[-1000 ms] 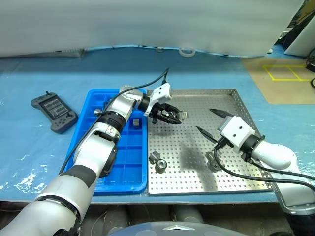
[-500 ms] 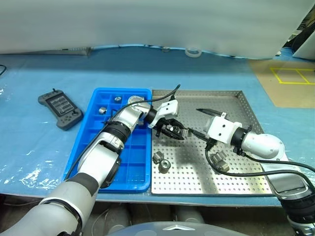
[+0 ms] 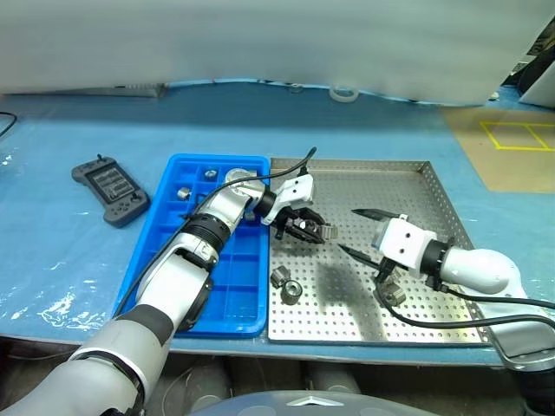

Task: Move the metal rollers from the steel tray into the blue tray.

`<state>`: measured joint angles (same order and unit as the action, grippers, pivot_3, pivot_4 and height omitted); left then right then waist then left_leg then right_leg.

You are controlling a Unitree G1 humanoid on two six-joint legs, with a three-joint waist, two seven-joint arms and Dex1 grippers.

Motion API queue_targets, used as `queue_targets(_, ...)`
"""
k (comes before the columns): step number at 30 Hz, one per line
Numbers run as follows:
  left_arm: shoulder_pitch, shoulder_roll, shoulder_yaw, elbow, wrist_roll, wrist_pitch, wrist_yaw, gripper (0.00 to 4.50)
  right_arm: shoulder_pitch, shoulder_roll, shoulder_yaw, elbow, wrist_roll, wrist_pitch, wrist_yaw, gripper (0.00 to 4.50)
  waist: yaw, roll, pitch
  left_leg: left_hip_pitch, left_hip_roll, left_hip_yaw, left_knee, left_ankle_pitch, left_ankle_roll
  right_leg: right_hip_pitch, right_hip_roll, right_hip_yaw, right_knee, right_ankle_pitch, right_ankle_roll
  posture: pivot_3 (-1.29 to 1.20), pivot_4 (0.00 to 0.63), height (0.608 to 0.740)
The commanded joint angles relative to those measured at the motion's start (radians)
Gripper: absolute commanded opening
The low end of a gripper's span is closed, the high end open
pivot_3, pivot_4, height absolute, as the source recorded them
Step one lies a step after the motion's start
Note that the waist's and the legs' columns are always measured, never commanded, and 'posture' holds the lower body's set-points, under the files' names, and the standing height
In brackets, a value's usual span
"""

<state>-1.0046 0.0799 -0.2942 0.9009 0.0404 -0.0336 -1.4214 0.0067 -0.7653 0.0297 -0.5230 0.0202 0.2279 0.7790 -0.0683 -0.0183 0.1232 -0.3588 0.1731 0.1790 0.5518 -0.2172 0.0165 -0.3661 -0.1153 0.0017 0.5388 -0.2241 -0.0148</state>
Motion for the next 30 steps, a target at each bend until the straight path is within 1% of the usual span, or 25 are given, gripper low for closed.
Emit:
queue_targets(1,-0.011,-0.006,0.006,-0.028,-0.016,-0.011,0.009,1.75,-0.040,0.000,0.046,0.023,-0.033,-0.036,0.008,3.60,-0.002,0.000,0.000,0.000,0.000,0.000,0.000,0.000,0.000,0.000,0.000,0.000,0.000,0.000,0.000,-0.40,0.150,0.740)
queue_targets(4,-0.007,-0.008,0.004,-0.036,-0.018,-0.010,0.009,1.75,-0.081,-0.003,0.088,0.061,-0.055,-0.064,0.029,3.60,-0.001,0.000,0.000,0.000,0.000,0.000,0.001,0.000,0.000,0.000,0.000,0.000,0.000,0.000,0.000,-0.40,0.150,0.740)
queue_targets(10,0.005,-0.005,0.005,-0.056,-0.020,-0.002,0.013,1.75,-0.140,0.017,0.110,0.127,-0.067,-0.095,0.023,3.60,0.000,0.000,0.000,-0.001,0.000,0.000,0.001,0.000,0.000,0.000,0.000,0.000,0.000,0.000,0.000,-0.38,0.150,0.740)
queue_targets(13,0.010,0.004,0.006,-0.062,-0.020,-0.002,0.013,1.75,-0.137,0.016,0.116,0.143,-0.073,-0.119,0.028,2.92,0.000,0.000,0.000,-0.001,0.000,0.000,0.001,0.000,0.001,0.000,0.000,0.000,0.000,0.000,0.000,-0.38,0.150,0.740)
queue_targets(16,0.015,0.011,0.004,-0.060,-0.016,-0.005,0.019,1.75,-0.133,0.020,0.111,0.156,-0.083,-0.131,0.015,2.01,0.000,0.000,0.000,-0.001,0.000,0.000,0.002,-0.001,0.001,0.000,0.000,0.000,0.001,0.000,0.000,-0.37,0.150,0.740)
queue_targets(18,0.018,0.012,0.002,-0.064,-0.018,-0.003,0.019,1.75,-0.130,0.019,0.110,0.160,-0.079,-0.133,0.017,2.01,0.001,0.000,0.000,-0.001,0.000,0.000,0.002,-0.001,0.001,0.000,0.000,0.000,0.001,0.000,0.000,-0.38,0.150,0.740)
queue_targets(21,0.019,0.008,0.001,-0.064,-0.018,-0.001,0.022,1.75,-0.118,0.020,0.108,0.152,-0.067,-0.129,0.021,1.37,0.003,0.000,0.000,-0.002,0.000,0.000,0.004,-0.001,0.002,0.000,0.000,0.000,0.001,0.001,-0.001,-0.38,0.150,0.740)
queue_targets(23,0.016,0.005,-0.003,-0.054,-0.010,-0.008,0.032,1.75,-0.112,0.023,0.106,0.147,-0.083,-0.132,0.004,0.73,0.001,0.000,0.000,-0.002,0.000,0.000,0.005,-0.001,0.003,0.000,0.000,0.000,0.001,0.001,-0.002,-0.38,0.150,0.740)
queue_targets(24,0.015,0.004,-0.004,-0.050,-0.009,-0.010,0.033,1.75,-0.111,0.024,0.107,0.144,-0.084,-0.130,0.003,0.65,0.001,0.000,0.000,-0.002,0.000,0.000,0.006,-0.002,0.003,0.000,0.000,0.000,0.001,0.001,-0.002,-0.38,0.150,0.740)
queue_targets(30,0.010,0.001,-0.004,-0.039,-0.009,-0.015,0.039,1.75,-0.102,0.024,0.102,0.135,-0.088,-0.127,-0.009,0.65,0.000,0.000,0.000,-0.003,0.000,0.000,0.009,-0.002,0.004,0.000,0.000,0.000,0.001,0.002,-0.003,-0.39,0.150,0.740)
